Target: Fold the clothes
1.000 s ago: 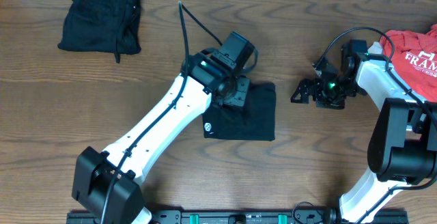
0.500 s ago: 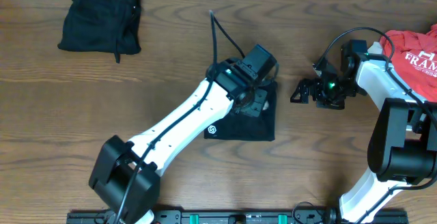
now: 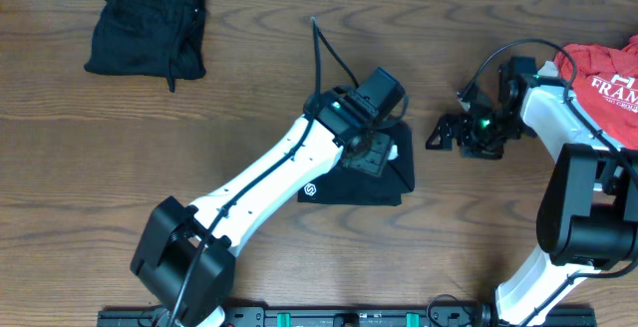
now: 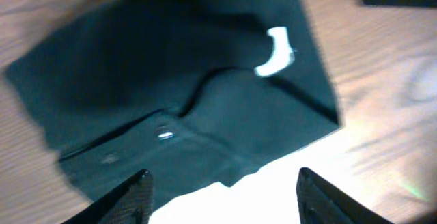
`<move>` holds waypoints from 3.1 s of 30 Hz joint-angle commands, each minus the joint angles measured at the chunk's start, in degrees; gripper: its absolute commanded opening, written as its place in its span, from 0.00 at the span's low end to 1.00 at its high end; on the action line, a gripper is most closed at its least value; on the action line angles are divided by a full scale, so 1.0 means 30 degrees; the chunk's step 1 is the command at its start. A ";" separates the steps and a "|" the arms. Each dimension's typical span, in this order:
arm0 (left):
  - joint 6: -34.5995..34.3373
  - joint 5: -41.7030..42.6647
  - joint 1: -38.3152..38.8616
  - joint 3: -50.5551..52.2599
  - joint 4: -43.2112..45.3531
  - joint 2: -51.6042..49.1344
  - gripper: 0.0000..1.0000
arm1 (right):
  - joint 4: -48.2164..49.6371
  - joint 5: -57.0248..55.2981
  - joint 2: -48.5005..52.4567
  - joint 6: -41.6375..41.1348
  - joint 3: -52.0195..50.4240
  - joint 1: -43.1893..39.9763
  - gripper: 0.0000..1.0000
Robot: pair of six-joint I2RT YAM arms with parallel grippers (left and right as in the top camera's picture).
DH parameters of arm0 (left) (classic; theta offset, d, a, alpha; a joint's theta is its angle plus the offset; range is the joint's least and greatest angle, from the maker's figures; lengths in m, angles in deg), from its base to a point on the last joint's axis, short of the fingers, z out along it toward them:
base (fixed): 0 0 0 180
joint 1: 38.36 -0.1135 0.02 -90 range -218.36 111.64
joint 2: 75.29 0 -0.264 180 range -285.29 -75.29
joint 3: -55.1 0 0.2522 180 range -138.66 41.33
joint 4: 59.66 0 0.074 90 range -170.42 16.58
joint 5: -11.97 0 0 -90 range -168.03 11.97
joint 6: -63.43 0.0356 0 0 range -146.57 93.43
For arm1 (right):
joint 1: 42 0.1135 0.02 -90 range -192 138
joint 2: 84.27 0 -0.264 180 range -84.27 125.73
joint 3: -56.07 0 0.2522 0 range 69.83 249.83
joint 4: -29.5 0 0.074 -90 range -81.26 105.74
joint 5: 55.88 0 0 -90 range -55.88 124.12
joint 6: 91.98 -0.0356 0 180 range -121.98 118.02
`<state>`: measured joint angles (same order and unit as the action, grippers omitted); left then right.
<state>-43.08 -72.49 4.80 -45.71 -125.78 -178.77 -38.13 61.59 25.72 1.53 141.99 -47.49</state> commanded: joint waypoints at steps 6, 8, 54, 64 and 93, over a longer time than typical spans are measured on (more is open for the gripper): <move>-0.0503 -0.2776 -0.3300 -0.0364 -0.2266 0.0918 0.85 | 0.0036 0.4583 -0.3752 -0.0095 0.1596 0.0168 0.91; -0.1253 -0.3650 -0.4524 -0.0270 -0.2769 0.0918 0.87 | 0.0109 0.5945 -0.3985 -0.0080 0.1596 0.0532 0.84; -0.2171 -0.2565 -1.2189 -0.0146 -0.4116 0.0918 0.98 | 0.9624 1.0200 0.5588 -0.7745 0.1523 0.9806 0.01; -0.2171 -0.2565 -1.2189 -0.0146 -0.4116 0.0918 0.98 | 0.9814 0.9114 -0.0357 -0.8342 0.1559 0.9850 0.02; -0.2178 -0.2565 -1.2189 -0.0146 -0.4138 0.0918 0.98 | 1.6415 0.7453 0.1996 -1.3529 -0.6222 1.1096 0.04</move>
<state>-49.27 -79.90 -31.57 -45.78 -137.76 -177.39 10.68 84.93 29.20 -37.51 124.62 -14.16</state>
